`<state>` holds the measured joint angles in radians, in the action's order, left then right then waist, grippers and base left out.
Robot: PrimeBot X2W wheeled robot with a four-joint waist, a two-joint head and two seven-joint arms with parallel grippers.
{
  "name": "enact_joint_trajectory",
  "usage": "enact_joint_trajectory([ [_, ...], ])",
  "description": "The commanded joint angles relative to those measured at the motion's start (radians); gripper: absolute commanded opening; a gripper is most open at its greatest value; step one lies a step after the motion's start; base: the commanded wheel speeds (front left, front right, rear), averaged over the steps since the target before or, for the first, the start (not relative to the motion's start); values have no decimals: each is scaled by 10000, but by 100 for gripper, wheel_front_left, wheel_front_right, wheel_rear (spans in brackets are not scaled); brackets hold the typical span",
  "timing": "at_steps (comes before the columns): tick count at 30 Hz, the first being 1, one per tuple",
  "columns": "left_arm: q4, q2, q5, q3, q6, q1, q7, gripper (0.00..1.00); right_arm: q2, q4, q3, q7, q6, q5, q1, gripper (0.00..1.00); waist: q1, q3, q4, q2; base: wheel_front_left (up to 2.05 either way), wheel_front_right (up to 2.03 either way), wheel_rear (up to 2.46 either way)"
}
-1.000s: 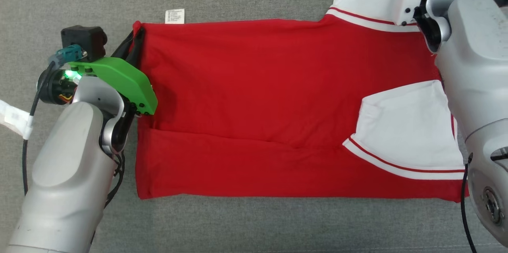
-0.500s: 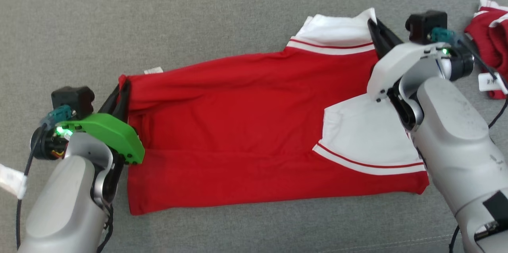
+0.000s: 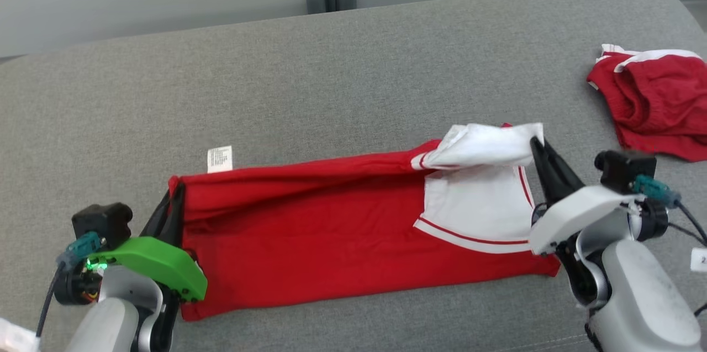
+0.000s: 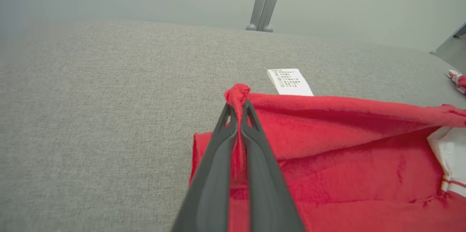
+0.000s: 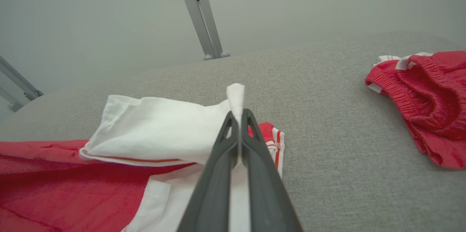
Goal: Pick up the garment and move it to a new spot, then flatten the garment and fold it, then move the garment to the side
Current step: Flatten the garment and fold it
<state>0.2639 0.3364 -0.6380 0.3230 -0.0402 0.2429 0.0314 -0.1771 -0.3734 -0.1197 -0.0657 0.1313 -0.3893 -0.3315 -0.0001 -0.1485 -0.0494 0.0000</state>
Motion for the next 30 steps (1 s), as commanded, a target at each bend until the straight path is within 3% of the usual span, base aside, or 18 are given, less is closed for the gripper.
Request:
enact_joint_trajectory([
  [1, -74, 53, -110, -72, -82, -308, 61, 0, 152, 298, 169, 150, -16, 130, 411, 0, 1, 64, -80, 0, 0, 0, 0],
  [4, -168, -28, -276, -148, -248, -828, 100, 0, 679, 1079, 675, 535, -14, 405, 1298, 0, 1, -53, -155, 0, 0, 0, 0],
  [12, 124, -127, -450, -263, -406, -1225, 348, 0, 1117, 1439, 969, 676, -16, 685, 1867, 3, 1, -183, -295, 0, 0, 0, 0],
  [15, 144, -166, -545, -344, -358, -1345, 555, 0, 1173, 1416, 1034, 593, -16, 651, 1977, 32, 1, -172, -288, 0, 0, 0, 0],
  [16, 130, -199, -556, -381, -377, -1409, 687, 0, 1187, 1397, 1062, 548, -16, 641, 2045, 47, 1, -156, -279, 0, 0, 0, 0],
  [17, 103, -222, -541, -420, -429, -1465, 816, 20, 1203, 1394, 1080, 520, -16, 638, 2104, 98, 1, -139, -272, 0, 0, 0, 0],
  [18, 59, -262, -538, -459, -482, -1562, 941, 50, 1212, 1393, 1113, 473, -16, 628, 2188, 100, 1, -112, -263, 0, 0, 0, 0],
  [19, 7, -295, -557, -486, -527, -1662, 1049, 96, 1216, 1404, 1150, 431, -16, 613, 2277, 100, 1, -81, -256, 0, 0, 0, 0],
  [20, -85, -342, -609, -535, -584, -1793, 1160, 100, 1222, 1416, 1203, 396, -16, 606, 2373, 100, 1, -49, -250, 0, 0, 0, 0],
  [30, -1365, -640, -759, -1085, -1238, -3078, 1896, 100, 1259, 1536, 2015, 282, -14, 746, 3031, 100, 1, 244, -66, 0, 0, 0, 0],
])
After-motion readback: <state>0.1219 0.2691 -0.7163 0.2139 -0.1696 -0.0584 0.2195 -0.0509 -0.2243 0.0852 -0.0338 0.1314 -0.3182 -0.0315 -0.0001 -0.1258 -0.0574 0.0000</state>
